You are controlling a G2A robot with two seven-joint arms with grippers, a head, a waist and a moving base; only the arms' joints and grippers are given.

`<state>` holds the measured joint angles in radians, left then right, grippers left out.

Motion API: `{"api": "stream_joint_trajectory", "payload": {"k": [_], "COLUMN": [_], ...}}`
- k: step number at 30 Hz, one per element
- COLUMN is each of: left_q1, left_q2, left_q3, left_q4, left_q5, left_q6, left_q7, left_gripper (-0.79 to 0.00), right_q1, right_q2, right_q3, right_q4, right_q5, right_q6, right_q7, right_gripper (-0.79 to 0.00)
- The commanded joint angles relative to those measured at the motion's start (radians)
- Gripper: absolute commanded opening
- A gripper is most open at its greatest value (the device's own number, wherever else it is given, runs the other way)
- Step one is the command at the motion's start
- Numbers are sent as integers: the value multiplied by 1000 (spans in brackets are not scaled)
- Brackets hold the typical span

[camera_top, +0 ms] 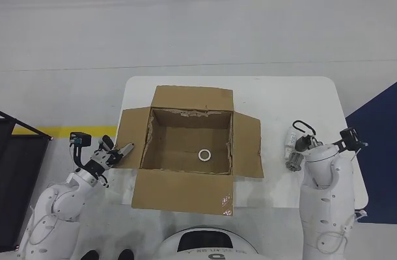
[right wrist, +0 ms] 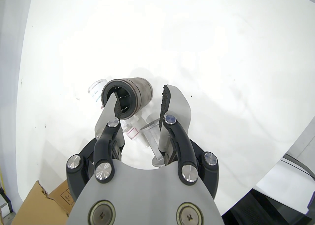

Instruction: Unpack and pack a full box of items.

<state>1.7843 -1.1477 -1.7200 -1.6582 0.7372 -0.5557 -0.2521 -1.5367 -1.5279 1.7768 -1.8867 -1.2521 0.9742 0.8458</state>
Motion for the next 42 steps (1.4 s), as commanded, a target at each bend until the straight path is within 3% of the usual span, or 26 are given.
{"api": "stream_joint_trajectory", "payload": {"k": [1,6,17,36,40,41,42], "left_q1": [0,0,0,0,0,0,0], "left_q2": [0,0,0,0,0,0,0], "left_q3": [0,0,0,0,0,0,0], "left_q4": [0,0,0,0,0,0,0], "left_q5": [0,0,0,0,0,0,0], "left_q6": [0,0,0,0,0,0,0], "left_q7": [0,0,0,0,0,0,0], "left_gripper": [0,0,0,0,0,0,0], "right_q1": [-15,-49,-16,104,114,115,114], "right_q2": [-1,3,-6,-19,-27,-29,-32], "right_q3": [-8,-3,11,37,40,44,49], "right_q4": [-14,-40,-28,142,155,154,151], "right_q5": [1,-17,-16,-97,-114,-114,-112], "right_q6": [-12,-79,-84,-101,-102,-100,-98], "right_q7": [12,79,84,102,102,101,98], "right_gripper": [-465,-449,-453,-576,-665,-785,-785]}}
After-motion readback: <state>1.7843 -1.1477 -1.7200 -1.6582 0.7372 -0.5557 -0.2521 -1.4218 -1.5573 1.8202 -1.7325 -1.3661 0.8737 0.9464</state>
